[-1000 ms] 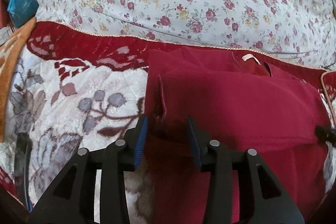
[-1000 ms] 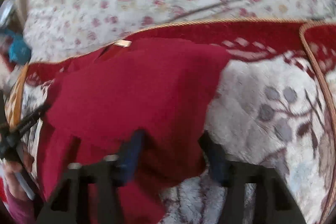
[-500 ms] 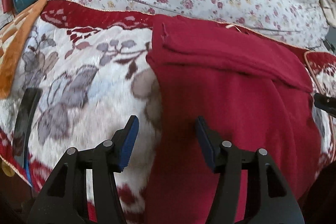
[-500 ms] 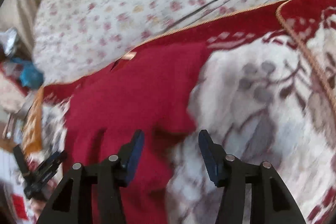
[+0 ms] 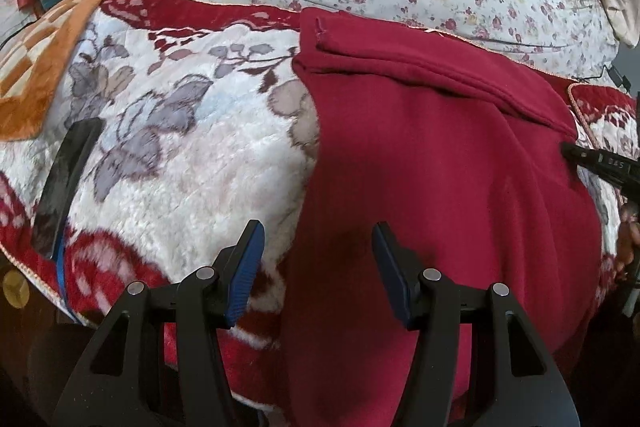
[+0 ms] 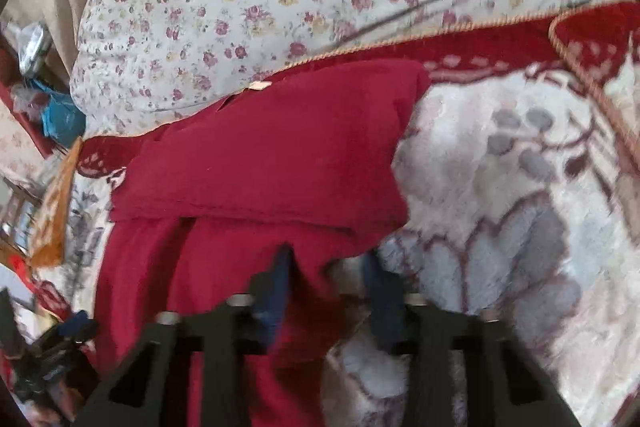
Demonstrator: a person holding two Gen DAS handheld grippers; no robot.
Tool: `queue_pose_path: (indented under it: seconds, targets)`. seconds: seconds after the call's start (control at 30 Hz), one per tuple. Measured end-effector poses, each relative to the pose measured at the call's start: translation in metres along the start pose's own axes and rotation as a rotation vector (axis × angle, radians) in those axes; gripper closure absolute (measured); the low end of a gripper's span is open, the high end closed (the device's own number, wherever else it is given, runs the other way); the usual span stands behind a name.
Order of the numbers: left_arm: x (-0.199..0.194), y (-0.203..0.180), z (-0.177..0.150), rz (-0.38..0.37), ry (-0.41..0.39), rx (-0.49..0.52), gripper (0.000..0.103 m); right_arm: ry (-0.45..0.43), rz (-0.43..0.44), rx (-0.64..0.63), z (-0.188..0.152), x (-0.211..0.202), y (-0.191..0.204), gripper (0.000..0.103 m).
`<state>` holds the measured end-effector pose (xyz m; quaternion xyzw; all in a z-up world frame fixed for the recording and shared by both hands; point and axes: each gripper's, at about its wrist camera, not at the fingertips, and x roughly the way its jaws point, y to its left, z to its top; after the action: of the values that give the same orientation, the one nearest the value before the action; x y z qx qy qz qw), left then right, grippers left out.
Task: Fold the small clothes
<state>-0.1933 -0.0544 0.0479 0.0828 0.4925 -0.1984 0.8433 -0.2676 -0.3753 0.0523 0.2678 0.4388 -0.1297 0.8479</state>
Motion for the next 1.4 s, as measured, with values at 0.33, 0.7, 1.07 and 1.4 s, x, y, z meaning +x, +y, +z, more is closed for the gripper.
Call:
queue_pose_path:
  seconds: [0.33, 0.7, 1.07, 1.4]
  targets:
    - [-0.013, 0.011, -0.019, 0.01, 0.008, -0.014, 0.047, -0.001, -0.117, -0.033, 0.001, -0.02, -0.018, 0.098]
    - [-0.009, 0.022, -0.036, 0.025, 0.049, -0.024, 0.047, 0.075, 0.045, 0.023, -0.048, -0.079, -0.028, 0.054]
    - [-0.012, 0.025, -0.063, -0.01, 0.115, 0.019, 0.047, 0.277, 0.083, -0.051, -0.126, -0.079, -0.017, 0.038]
    - [-0.005, 0.024, -0.084, -0.036, 0.176, 0.048, 0.046, 0.339, 0.108, -0.029, -0.145, -0.069, -0.017, 0.036]
